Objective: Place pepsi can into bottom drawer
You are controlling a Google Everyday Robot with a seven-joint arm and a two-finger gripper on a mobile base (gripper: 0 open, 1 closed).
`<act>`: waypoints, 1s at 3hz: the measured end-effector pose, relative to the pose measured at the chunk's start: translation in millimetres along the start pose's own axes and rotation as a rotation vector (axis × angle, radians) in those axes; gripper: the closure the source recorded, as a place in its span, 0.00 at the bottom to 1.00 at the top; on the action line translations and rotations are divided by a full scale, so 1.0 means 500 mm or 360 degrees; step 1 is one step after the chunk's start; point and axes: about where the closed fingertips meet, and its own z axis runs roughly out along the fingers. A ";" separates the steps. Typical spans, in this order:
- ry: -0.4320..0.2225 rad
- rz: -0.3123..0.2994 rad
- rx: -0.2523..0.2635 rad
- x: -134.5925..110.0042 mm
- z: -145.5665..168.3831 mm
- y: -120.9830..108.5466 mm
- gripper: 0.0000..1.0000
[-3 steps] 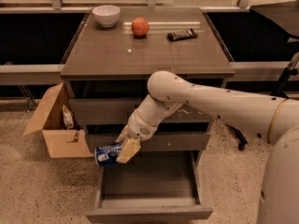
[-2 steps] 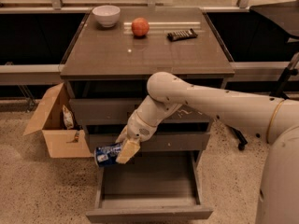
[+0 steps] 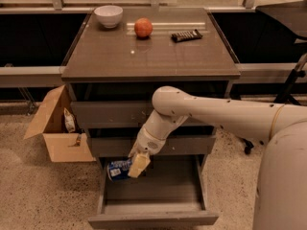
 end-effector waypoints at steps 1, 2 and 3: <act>0.0100 0.0156 0.0047 0.093 0.037 -0.002 1.00; 0.0179 0.0313 0.0090 0.190 0.079 -0.005 1.00; 0.0216 0.0460 0.0086 0.286 0.129 -0.011 1.00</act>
Offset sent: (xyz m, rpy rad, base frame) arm -0.0319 -0.1008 -0.1279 -0.2640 0.0677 -0.2518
